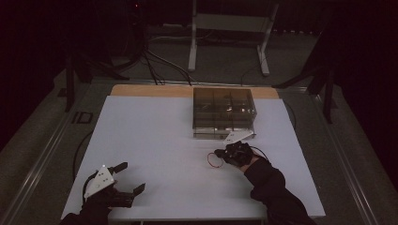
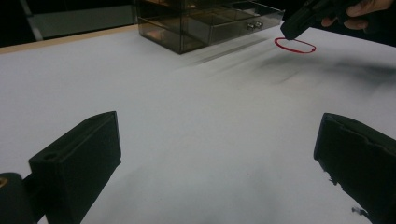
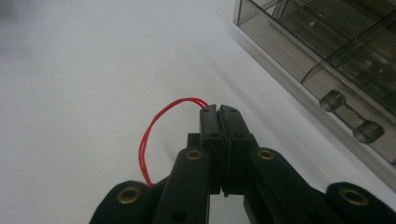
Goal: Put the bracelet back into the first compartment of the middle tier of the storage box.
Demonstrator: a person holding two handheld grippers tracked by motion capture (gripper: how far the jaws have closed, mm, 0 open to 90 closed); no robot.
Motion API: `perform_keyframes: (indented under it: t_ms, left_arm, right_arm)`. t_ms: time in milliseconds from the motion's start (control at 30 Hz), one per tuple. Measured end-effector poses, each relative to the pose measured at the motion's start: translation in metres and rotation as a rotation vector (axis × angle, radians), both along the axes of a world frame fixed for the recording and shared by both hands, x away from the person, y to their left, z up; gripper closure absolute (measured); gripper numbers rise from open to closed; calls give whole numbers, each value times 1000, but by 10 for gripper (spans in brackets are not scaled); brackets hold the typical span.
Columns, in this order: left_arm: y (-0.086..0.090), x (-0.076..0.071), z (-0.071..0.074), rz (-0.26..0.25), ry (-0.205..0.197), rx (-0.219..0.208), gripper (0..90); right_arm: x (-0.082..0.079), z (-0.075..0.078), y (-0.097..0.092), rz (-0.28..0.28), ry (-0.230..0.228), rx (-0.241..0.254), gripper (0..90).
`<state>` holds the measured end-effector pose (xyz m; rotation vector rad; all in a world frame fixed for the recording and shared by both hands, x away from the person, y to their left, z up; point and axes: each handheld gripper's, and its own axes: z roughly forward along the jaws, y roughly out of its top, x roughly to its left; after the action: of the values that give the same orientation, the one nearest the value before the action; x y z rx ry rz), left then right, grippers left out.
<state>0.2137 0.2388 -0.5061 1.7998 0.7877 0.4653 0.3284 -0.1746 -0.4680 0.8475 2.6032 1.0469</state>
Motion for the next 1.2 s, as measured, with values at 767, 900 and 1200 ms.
perform_keyframes:
  t_ms: [767, 900, 1200]
  left_arm:
    - [0, 0, 0, -2, 1, 1, 22]
    - [0, 0, 0, -1, 0, -2, 22]
    - [1, 0, 0, 0, 1, -2, 22]
  right_arm:
    - [11, 16, 0, -22, -25, 20, 900]
    - [14, 19, 0, -27, -30, 19, 900]
    - [20, 23, 1, -38, -36, 19, 900]
